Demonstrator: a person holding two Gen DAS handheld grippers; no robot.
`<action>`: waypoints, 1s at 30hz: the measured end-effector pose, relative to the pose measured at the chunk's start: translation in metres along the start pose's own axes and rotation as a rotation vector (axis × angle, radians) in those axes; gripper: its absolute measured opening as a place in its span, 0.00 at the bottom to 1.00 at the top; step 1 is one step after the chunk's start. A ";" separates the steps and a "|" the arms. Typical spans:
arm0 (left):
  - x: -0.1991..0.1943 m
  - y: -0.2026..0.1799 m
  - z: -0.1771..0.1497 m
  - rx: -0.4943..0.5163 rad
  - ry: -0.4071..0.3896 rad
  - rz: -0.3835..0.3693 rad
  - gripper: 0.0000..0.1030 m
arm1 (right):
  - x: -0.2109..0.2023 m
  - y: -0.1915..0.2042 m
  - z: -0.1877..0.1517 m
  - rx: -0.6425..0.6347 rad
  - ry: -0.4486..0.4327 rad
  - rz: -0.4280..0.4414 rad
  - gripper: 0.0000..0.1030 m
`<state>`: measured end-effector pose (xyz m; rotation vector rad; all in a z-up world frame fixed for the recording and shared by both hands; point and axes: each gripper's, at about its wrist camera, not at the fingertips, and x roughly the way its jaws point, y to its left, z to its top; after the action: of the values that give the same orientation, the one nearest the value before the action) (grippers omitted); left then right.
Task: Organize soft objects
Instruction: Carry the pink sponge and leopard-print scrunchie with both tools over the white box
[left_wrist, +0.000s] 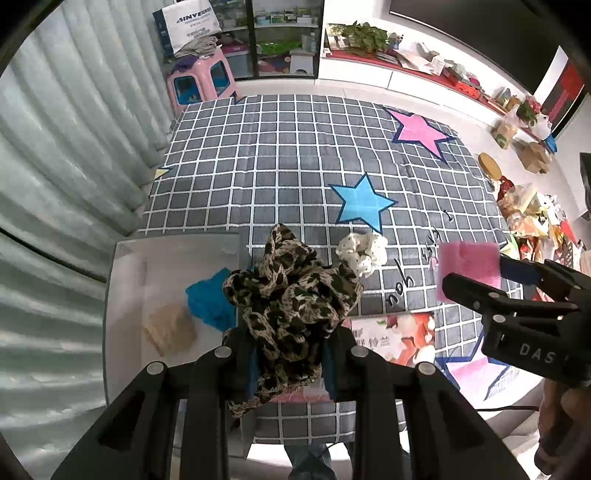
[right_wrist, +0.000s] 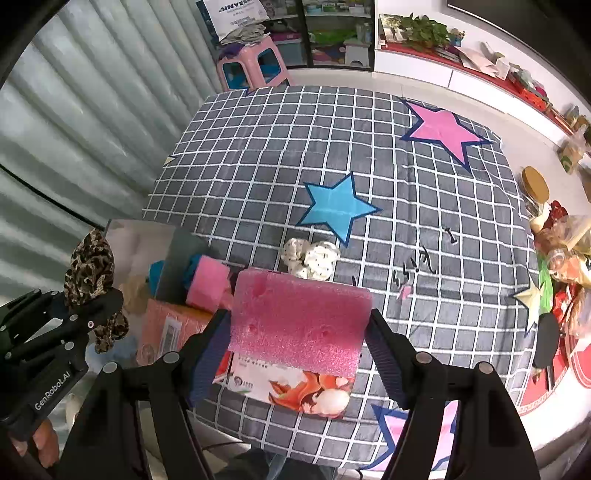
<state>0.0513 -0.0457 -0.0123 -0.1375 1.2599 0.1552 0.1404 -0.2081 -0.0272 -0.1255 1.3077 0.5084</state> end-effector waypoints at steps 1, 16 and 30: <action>-0.001 0.001 -0.003 0.000 0.000 -0.001 0.28 | 0.000 0.002 -0.003 0.001 0.001 -0.001 0.72; -0.017 0.032 -0.042 -0.032 -0.017 0.002 0.28 | -0.008 0.045 -0.036 -0.025 -0.001 0.008 0.72; -0.022 0.100 -0.085 -0.166 -0.001 0.048 0.28 | 0.001 0.121 -0.045 -0.150 0.023 0.055 0.72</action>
<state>-0.0539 0.0352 -0.0185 -0.2502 1.2494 0.3019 0.0494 -0.1175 -0.0166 -0.2211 1.2979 0.6540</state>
